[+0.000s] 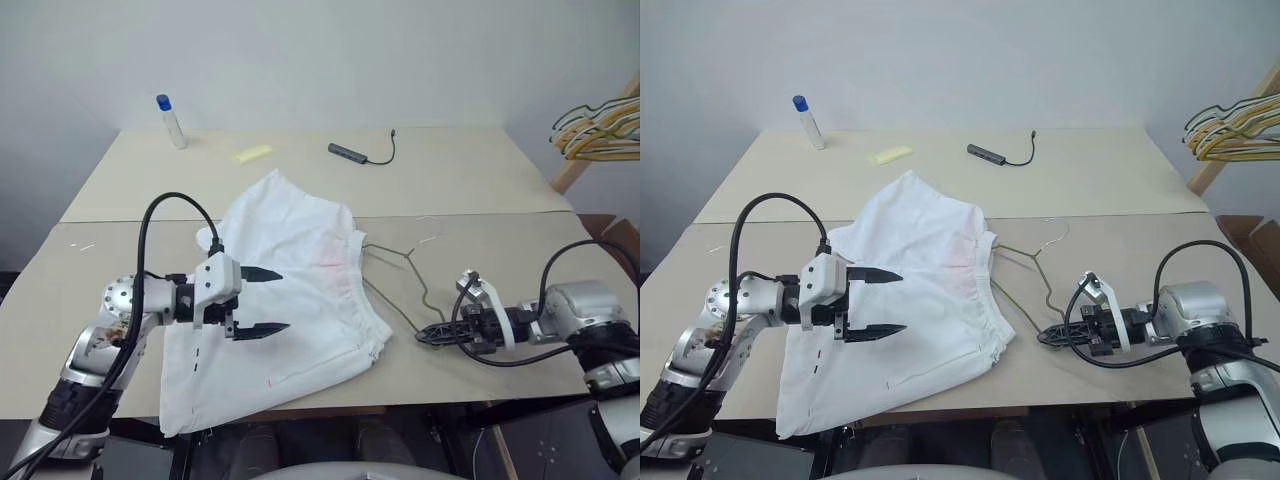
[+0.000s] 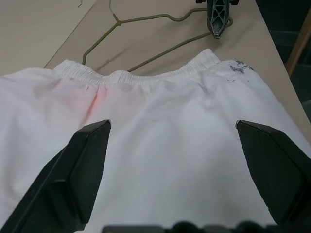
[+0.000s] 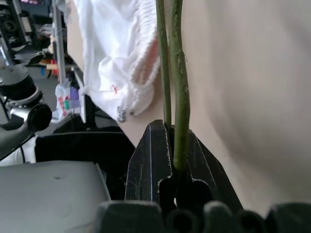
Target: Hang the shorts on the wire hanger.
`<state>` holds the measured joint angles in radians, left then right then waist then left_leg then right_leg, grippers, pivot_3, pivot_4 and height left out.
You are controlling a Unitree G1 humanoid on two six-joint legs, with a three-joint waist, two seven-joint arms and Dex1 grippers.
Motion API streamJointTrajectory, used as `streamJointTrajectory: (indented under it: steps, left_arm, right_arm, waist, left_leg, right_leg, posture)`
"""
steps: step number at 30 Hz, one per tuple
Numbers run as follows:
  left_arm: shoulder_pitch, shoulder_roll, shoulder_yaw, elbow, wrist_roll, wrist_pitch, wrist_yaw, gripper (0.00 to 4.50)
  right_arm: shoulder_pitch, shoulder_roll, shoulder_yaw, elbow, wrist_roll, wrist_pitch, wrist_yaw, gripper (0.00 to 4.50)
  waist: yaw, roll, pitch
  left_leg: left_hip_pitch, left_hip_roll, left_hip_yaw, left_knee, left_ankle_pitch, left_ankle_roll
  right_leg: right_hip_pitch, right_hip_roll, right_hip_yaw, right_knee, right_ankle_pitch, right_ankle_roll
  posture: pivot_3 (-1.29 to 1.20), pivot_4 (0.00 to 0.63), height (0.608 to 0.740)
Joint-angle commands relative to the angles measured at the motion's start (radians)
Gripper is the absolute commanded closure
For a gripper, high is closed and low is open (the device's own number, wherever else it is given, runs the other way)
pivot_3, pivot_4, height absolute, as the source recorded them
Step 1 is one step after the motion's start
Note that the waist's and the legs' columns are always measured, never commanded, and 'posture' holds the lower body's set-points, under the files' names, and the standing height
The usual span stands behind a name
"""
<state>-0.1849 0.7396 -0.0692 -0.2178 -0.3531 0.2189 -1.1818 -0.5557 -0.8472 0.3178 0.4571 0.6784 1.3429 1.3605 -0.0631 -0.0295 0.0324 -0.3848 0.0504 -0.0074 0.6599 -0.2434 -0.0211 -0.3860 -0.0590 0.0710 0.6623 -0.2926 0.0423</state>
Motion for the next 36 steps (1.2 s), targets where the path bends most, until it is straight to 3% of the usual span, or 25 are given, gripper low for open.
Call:
streamJointTrajectory:
  steps: [1, 6, 11, 22, 30, 36]
  left_arm:
    - [-0.007, 0.001, 0.001, -0.044, 0.005, -0.015, 0.015, 0.02]
    - [-0.003, 0.002, 0.005, -0.050, 0.004, -0.014, 0.026, 0.02]
    - [0.015, 0.003, 0.004, -0.057, 0.005, -0.018, 0.031, 0.02]
    - [-0.046, 0.005, -0.004, -0.014, 0.009, -0.030, 0.004, 0.02]
    - [-0.171, 0.008, 0.057, 0.053, -0.008, -0.070, 0.012, 0.02]
    - [-0.371, 0.043, 0.172, 0.169, -0.017, -0.113, 0.041, 0.02]
  right_arm:
    - [-0.086, 0.047, 0.004, 0.100, -0.049, -0.047, 0.023, 4.50]
    - [-0.156, 0.106, -0.043, 0.283, -0.122, -0.090, -0.014, 4.50]
    - [-0.142, 0.098, -0.119, 0.272, -0.129, -0.120, -0.033, 4.50]
    - [-0.039, 0.062, -0.316, -0.249, -0.093, -0.101, -0.265, 4.50]
    - [-0.026, 0.002, -0.301, -0.590, -0.136, -0.189, -0.368, 4.50]
    - [-0.021, -0.028, -0.217, -0.719, -0.206, -0.299, -0.397, 4.50]
  waist:
    - [-0.001, 0.000, 0.000]
    - [0.010, 0.000, 0.000]
    - [0.023, 0.001, 0.000]
    - [0.021, 0.002, 0.001]
    - [0.017, 0.002, 0.001]
    - [0.017, 0.002, 0.001]
  left_leg:
    - [0.000, 0.000, 0.000, 0.000, 0.000, 0.000]
    - [0.000, 0.000, 0.000, 0.000, 0.000, 0.000]
    - [-0.001, 0.000, 0.000, 0.001, 0.000, 0.000]
    - [-0.001, 0.000, 0.000, 0.001, 0.000, 0.000]
    - [-0.001, 0.000, 0.000, 0.000, 0.000, 0.000]
    - [-0.002, 0.000, 0.000, 0.001, 0.000, 0.000]
  right_leg:
    - [0.000, 0.000, 0.000, 0.000, 0.000, 0.000]
    - [0.000, 0.000, 0.000, 0.000, 0.000, 0.000]
    - [0.000, -0.001, 0.000, 0.000, 0.000, 0.000]
    - [-0.001, 0.000, 0.000, 0.001, 0.000, 0.000]
    - [-0.001, 0.000, 0.000, 0.000, 0.000, 0.000]
    - [-0.002, 0.000, 0.000, 0.000, 0.000, 0.000]
  posture:
    - [0.01, 0.000, 0.740]
    - [0.02, 0.000, 0.740]
    - [0.01, 0.000, 0.740]
    - [-0.04, 0.000, 0.740]
    - [-0.06, 0.000, 0.740]
    - [-0.03, 0.000, 0.740]
